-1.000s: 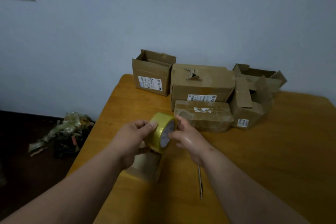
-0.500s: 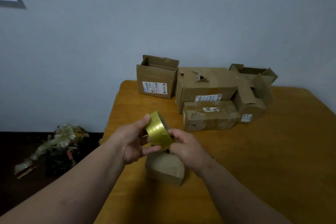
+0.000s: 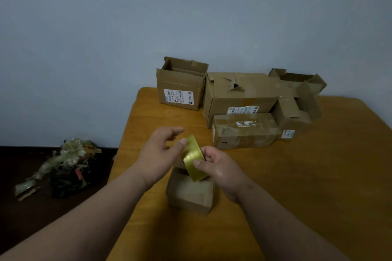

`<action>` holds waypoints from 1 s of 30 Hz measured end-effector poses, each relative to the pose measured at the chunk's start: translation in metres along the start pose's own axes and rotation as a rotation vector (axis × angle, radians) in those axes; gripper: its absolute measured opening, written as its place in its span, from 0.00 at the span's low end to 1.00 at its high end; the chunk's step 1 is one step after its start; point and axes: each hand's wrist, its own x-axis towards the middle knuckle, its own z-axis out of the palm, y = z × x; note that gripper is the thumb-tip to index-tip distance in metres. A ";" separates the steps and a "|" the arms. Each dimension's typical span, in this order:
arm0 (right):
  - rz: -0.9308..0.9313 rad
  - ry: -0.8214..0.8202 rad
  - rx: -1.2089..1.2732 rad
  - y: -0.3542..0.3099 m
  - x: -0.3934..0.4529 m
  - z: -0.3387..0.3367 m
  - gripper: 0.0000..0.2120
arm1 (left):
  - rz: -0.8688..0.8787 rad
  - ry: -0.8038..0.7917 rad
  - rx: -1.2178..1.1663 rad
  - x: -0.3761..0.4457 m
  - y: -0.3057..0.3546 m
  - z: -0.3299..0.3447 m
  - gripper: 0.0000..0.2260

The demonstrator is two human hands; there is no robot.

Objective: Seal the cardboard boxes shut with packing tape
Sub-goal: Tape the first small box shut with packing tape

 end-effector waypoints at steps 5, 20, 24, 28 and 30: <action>-0.012 -0.022 0.010 0.002 0.001 -0.009 0.04 | 0.145 -0.137 0.308 0.004 0.000 0.013 0.16; 0.022 0.043 -0.106 0.001 0.017 -0.010 0.06 | 0.164 0.054 0.436 0.021 0.005 0.026 0.02; 0.018 0.037 -0.118 -0.001 0.019 -0.008 0.05 | 0.220 0.007 0.561 0.029 0.004 0.024 0.04; 0.017 0.032 -0.179 -0.003 0.022 -0.009 0.06 | 0.264 -0.089 0.730 0.033 0.003 0.021 0.04; 0.019 0.027 -0.186 -0.004 0.023 -0.010 0.04 | 0.263 -0.143 0.770 0.034 0.004 0.019 0.02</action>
